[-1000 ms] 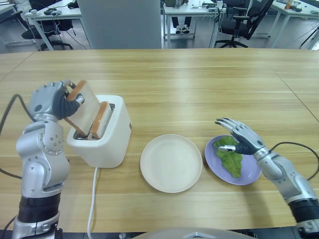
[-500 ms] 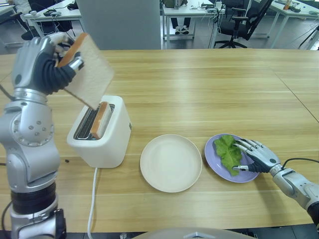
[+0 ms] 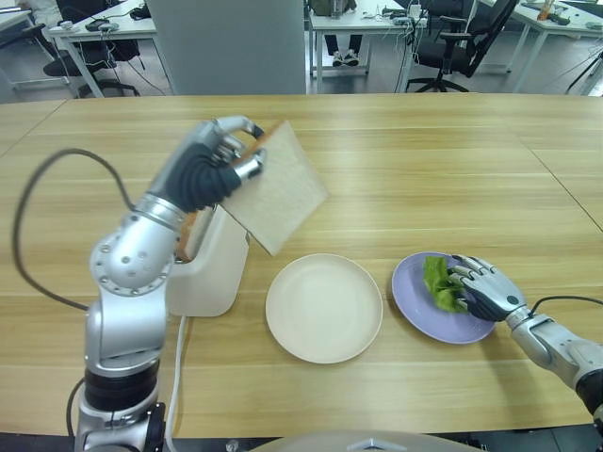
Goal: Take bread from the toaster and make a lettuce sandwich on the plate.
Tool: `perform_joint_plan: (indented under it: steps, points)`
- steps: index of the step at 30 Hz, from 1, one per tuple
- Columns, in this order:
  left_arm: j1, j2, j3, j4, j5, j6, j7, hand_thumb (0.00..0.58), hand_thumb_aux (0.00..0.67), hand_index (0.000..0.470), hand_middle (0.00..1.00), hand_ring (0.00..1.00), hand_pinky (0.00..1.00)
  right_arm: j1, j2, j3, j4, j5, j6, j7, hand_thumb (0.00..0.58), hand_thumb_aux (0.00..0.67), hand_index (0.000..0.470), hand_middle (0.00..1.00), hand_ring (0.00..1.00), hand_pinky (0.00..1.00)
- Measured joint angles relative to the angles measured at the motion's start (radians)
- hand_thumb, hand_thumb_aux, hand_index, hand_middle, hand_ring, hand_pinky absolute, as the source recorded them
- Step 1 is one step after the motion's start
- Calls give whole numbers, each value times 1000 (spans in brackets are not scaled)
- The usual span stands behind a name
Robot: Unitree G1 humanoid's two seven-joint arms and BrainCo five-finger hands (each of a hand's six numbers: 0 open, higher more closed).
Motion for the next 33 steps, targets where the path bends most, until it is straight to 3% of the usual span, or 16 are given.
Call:
perform_joint_plan:
  steps: [6, 13, 20, 25, 27, 28, 29, 30, 33]
  points:
    - [92, 0, -198, 154, -18, -51, -70, 580, 670, 460, 1000, 1000, 1000, 42, -32, -52, -170, 40, -6, -41, 580, 670, 460, 0, 0, 0]
    - [100, -8, -392, 429, 12, -250, -95, 580, 670, 460, 1000, 1000, 1000, 81, -49, -146, -377, 98, -6, -32, 580, 670, 460, 0, 0, 0]
    - [-1, -49, -503, 754, 116, -498, -15, 580, 670, 460, 1000, 1000, 1000, 111, -37, -178, -497, 154, -26, 46, 580, 670, 460, 0, 0, 0]
    - [-84, -63, -566, 903, 221, -649, 70, 571, 589, 404, 1000, 1000, 1000, 114, -1, -178, -584, 204, -53, 144, 580, 670, 460, 0, 0, 0]
    - [-119, -63, -578, 955, 281, -692, 128, 519, 452, 310, 1000, 1000, 1000, 119, 20, -171, -618, 228, -68, 192, 580, 670, 460, 0, 0, 0]
    - [-134, -63, -582, 975, 304, -708, 153, 519, 452, 310, 1000, 1000, 1000, 121, 32, -161, -632, 237, -75, 218, 580, 670, 460, 0, 0, 0]
    - [-145, -63, -585, 989, 325, -725, 176, 408, 305, 209, 1000, 1000, 1000, 125, 41, -151, -642, 254, -84, 251, 580, 670, 460, 0, 0, 0]
    - [-149, -63, -587, 998, 340, -737, 194, 0, 0, 0, 1000, 1000, 1000, 127, 49, -140, -649, 263, -90, 279, 580, 670, 460, 0, 0, 0]
    - [-155, -59, -598, 1009, 404, -766, 257, 0, 0, 0, 1000, 1000, 1000, 134, 82, -107, -658, 290, -103, 362, 580, 670, 460, 0, 0, 0]
